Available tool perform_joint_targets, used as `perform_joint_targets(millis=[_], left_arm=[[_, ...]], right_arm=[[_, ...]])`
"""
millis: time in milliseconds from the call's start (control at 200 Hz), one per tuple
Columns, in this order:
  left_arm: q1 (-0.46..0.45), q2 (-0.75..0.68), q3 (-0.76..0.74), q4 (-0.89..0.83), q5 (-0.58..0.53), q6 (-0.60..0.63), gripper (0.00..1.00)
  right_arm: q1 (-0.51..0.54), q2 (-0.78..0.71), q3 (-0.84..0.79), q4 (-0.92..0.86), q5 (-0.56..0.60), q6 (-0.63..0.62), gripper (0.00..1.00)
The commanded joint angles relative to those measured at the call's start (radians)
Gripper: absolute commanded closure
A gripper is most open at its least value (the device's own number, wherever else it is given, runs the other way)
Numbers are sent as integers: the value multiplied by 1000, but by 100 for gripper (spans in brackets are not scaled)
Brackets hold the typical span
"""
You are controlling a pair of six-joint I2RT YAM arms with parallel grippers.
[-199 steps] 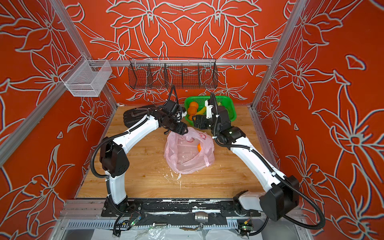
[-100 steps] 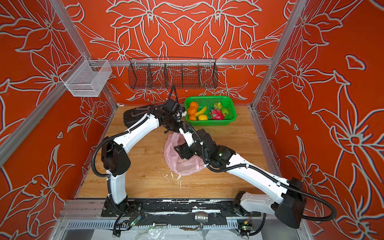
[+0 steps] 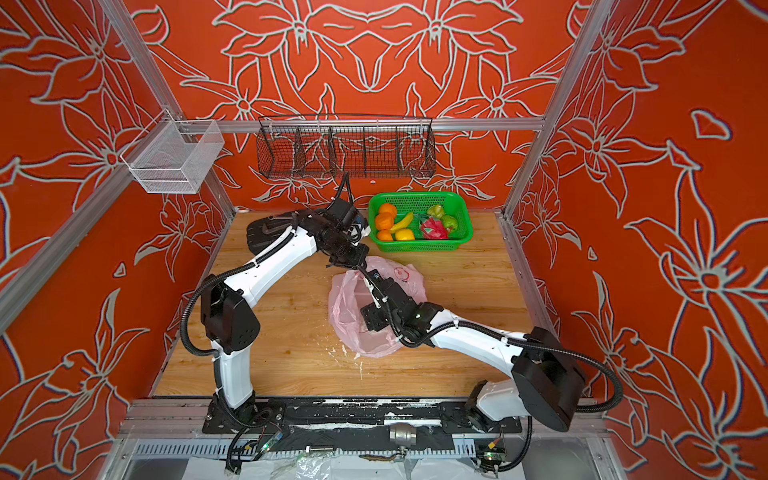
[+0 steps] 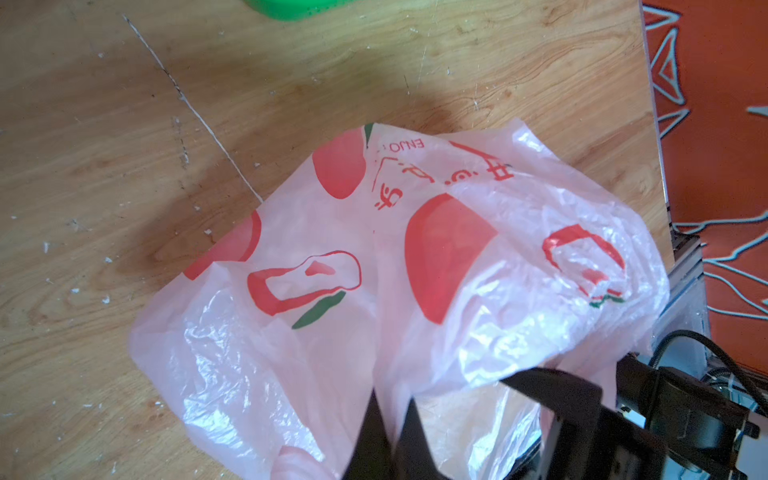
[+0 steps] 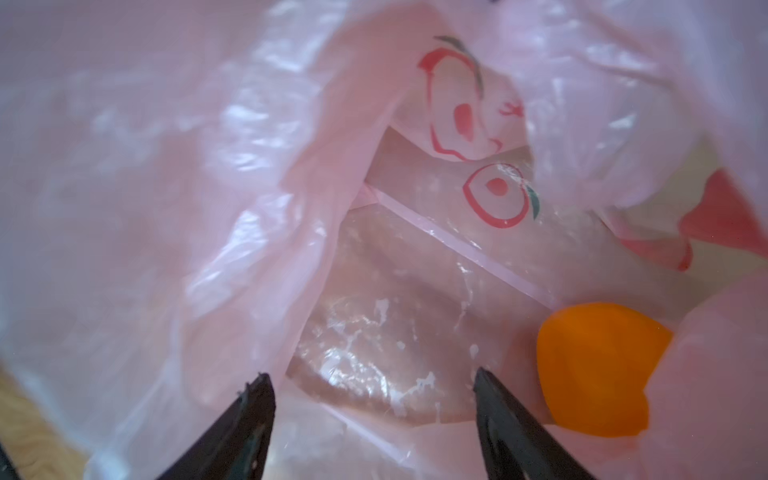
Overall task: Untie the knot of the plastic bag and take out the fruit
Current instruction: 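Move the right gripper back into the bag toward the last orange, then close the right gripper on the orange deep inside the bag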
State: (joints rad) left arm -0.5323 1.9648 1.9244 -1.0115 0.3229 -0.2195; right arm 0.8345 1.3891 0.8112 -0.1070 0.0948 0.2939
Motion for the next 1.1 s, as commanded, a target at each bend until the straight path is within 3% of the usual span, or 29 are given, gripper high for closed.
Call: perform_joint_targets(millis=[0,285,575,751,1096], left_arm=[[-4,-57,-28,-19,51,-23,100],[-5,-123,-158,47,119,-68,100],[-10,-149,-222,98,170,-80,100],[-9,-150,-232,93,162,-68,100],[-12,-142,-235,87,174,-63,100]], right_arm=[[-39,60,68,-35,69,49,22],[-139,149,95,-23,218,203,19],[-193,238,137,-19,294,319,14],[-199,269,165,-69,394,323,3],[-225,287,165,-62,606,351,4]])
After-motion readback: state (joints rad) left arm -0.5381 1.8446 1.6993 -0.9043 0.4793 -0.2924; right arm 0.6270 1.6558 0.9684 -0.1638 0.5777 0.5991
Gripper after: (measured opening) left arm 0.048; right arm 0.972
